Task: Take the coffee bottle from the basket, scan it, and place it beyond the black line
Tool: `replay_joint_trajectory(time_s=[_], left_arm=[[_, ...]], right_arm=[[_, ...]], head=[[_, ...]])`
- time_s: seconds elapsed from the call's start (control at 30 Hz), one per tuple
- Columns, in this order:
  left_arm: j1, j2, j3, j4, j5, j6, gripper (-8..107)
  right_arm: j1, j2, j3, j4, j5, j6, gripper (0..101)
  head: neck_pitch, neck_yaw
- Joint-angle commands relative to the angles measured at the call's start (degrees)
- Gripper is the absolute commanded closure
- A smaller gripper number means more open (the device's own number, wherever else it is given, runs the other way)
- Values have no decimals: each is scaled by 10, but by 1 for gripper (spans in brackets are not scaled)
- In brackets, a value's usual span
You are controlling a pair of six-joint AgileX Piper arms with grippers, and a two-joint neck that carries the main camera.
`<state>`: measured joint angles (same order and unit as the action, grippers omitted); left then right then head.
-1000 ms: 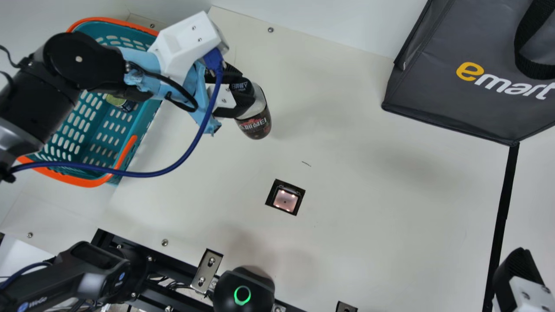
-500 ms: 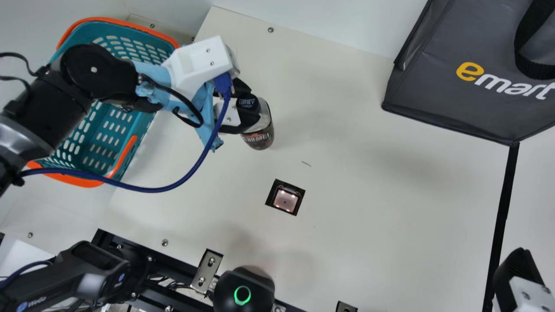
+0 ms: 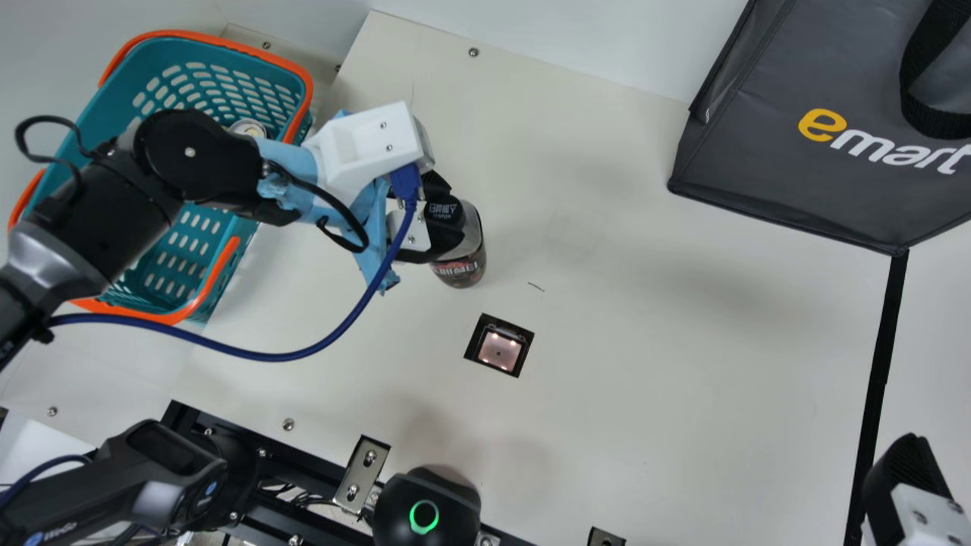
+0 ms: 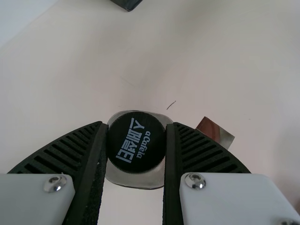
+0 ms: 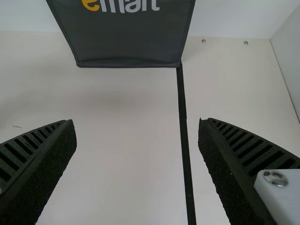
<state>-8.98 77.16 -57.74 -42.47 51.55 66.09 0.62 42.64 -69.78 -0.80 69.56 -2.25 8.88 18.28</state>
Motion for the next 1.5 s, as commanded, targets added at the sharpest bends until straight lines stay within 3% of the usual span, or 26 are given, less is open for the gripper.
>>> replay_joint_trajectory(time_s=[0.0,0.4,1.2,1.47], left_arm=[[-4,-1,4,-1,-3,-1,89],[-19,1,27,-10,-28,7,89],[-34,1,22,-5,-41,-23,10],[-34,-2,-1,4,-35,-56,9]], right_arm=[[0,0,0,0,0,0,10],[0,0,0,0,0,0,10],[0,0,0,0,0,0,10],[0,0,0,0,0,0,10]], head=[[-10,1],[-10,1],[-10,1],[-10,1]])
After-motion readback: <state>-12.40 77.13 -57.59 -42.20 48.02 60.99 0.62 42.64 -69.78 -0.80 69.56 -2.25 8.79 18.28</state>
